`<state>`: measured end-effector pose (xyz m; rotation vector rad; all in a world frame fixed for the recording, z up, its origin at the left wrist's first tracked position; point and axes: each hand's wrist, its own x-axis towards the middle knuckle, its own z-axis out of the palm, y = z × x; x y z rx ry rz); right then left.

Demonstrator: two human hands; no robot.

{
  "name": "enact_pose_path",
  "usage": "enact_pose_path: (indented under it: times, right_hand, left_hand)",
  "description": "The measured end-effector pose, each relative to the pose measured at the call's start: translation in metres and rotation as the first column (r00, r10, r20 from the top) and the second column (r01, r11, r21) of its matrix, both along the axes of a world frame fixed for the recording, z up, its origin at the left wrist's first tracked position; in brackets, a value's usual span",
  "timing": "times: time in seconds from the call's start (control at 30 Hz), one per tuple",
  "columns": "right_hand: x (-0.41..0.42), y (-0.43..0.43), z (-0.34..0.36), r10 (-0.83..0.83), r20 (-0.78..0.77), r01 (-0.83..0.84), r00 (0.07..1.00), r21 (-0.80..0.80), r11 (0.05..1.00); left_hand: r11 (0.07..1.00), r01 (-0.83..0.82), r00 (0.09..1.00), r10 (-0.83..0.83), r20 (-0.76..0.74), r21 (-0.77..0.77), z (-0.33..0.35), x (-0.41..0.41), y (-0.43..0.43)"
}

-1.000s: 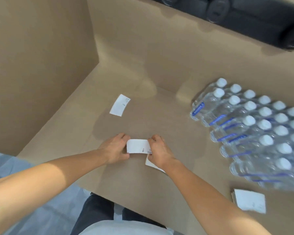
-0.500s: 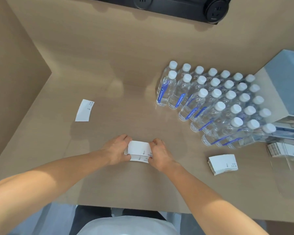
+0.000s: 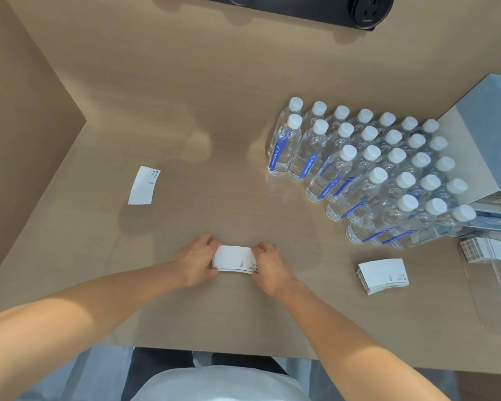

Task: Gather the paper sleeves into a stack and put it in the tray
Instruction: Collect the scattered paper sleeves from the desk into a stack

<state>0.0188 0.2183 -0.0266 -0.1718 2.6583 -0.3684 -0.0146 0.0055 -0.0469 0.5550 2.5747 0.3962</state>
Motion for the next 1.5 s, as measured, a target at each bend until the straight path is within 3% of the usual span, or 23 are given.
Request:
enact_pose_path:
  times: [0.47,0.77,1.17,1.37,1.5]
  right_hand:
    - [0.0,0.002,-0.011,-0.089,-0.01,0.087,0.996,-0.091,0.992]
    - [0.0,0.0,-0.017,-0.187,0.03,0.19,0.982,-0.174,0.966]
    - [-0.019,0.005,-0.01,-0.039,0.075,0.043,0.996,-0.052,0.998]
    - [-0.05,0.003,0.006,0.058,0.142,-0.059,0.988,0.005,0.998]
    - [-0.09,-0.025,0.012,0.103,0.12,-0.099,0.987,-0.041,0.994]
  left_hand:
    - [0.975,-0.118,0.99,0.101,0.094,0.188,-0.004,-0.001,0.009]
    - [0.968,-0.179,0.981,0.162,0.104,0.178,-0.004,0.003,0.012]
    - [0.993,-0.097,0.992,0.091,0.082,0.073,0.001,-0.005,0.013]
    - [0.982,-0.188,0.977,0.189,0.095,-0.017,0.013,-0.016,-0.021]
    - [0.955,-0.296,0.954,0.296,0.049,-0.007,0.023,-0.029,-0.06]
